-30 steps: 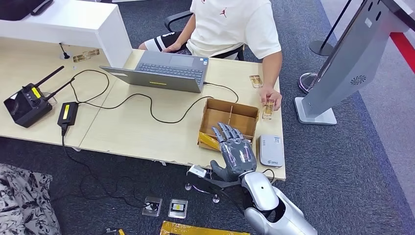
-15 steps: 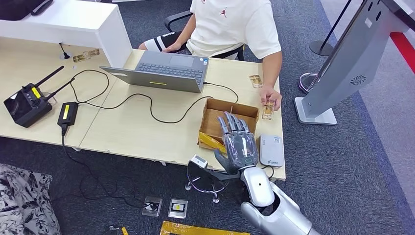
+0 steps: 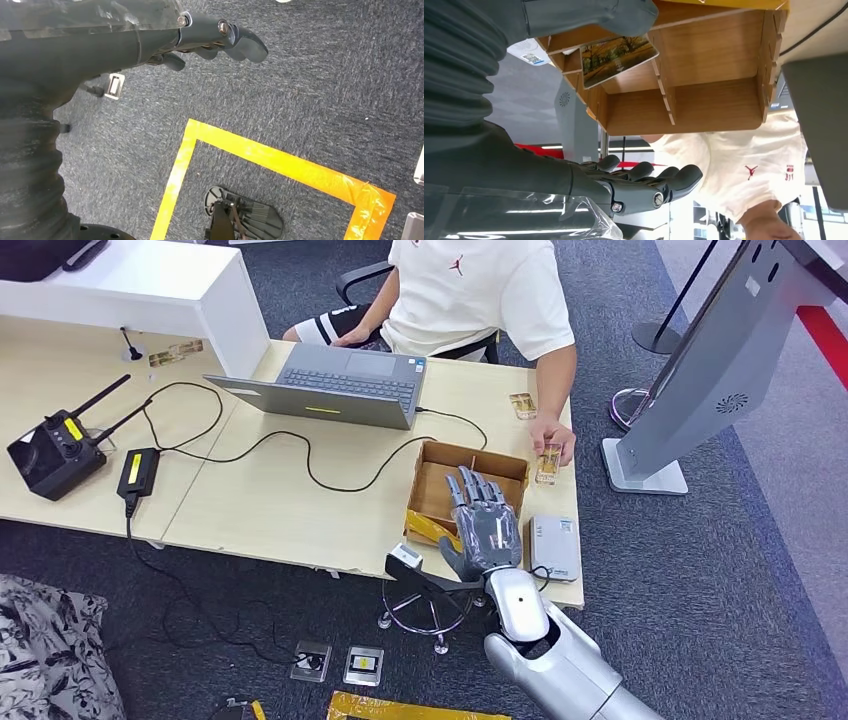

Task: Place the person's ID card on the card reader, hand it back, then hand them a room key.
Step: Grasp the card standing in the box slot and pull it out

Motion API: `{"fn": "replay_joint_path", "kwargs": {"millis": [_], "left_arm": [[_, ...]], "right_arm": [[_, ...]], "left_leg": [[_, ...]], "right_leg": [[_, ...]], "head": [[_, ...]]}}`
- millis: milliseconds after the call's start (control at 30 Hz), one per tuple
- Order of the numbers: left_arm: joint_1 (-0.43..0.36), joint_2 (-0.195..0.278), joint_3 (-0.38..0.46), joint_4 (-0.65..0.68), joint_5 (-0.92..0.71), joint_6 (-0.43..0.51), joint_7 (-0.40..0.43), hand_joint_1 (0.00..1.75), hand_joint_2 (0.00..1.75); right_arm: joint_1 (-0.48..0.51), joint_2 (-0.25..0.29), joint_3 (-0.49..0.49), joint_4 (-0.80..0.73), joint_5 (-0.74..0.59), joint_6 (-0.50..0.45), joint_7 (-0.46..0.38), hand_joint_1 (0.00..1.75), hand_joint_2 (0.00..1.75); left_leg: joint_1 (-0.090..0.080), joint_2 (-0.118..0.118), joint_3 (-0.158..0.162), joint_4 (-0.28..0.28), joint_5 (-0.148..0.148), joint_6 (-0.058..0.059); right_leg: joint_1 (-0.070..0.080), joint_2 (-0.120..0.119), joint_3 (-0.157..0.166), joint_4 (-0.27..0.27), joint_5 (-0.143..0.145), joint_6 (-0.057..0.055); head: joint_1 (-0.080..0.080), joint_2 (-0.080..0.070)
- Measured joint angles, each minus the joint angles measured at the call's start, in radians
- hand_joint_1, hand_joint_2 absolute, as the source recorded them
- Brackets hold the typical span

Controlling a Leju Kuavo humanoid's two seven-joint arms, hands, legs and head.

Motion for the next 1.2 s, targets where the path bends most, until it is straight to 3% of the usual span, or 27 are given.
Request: {"fn": "replay_joint_path", "kwargs": {"millis": [367, 500, 1100, 1200], "left_arm": [[0.0, 0.0, 0.0, 0.0, -0.005, 0.0, 0.004, 0.0, 1.75], [0.0, 0.0, 0.0, 0.0, -0.013, 0.0, 0.008, 0.0, 1.75], [0.001, 0.0, 0.024, 0.001, -0.025, 0.0, 0.012, 0.0, 1.75], [0.001, 0.0, 0.026, 0.002, -0.025, 0.0, 0.012, 0.0, 1.75]], "right_arm": [[-0.006, 0.017, -0.005, 0.056, -0.007, 0.013, -0.007, 0.19, 1.75], [-0.016, 0.023, -0.009, 0.091, -0.006, 0.01, 0.007, 0.36, 1.75], [-0.032, 0.02, -0.024, 0.113, -0.001, 0.006, 0.022, 0.62, 1.75], [-0.032, 0.02, -0.026, 0.113, -0.001, 0.006, 0.022, 0.84, 1.75]], "left_leg": [[0.0, 0.0, 0.0, 0.0, 0.0, 0.0], [0.0, 0.0, 0.0, 0.0, 0.0, 0.0], [0.0, 0.0, 0.0, 0.0, 0.0, 0.0], [0.0, 0.0, 0.0, 0.0, 0.0, 0.0]], "right_leg": [[0.0, 0.0, 0.0, 0.0, 0.0, 0.0], [0.0, 0.0, 0.0, 0.0, 0.0, 0.0], [0.0, 0.0, 0.0, 0.0, 0.0, 0.0], [0.0, 0.0, 0.0, 0.0, 0.0, 0.0]], "head": [[0.0, 0.0], [0.0, 0.0], [0.0, 0.0], [0.0, 0.0]]}}
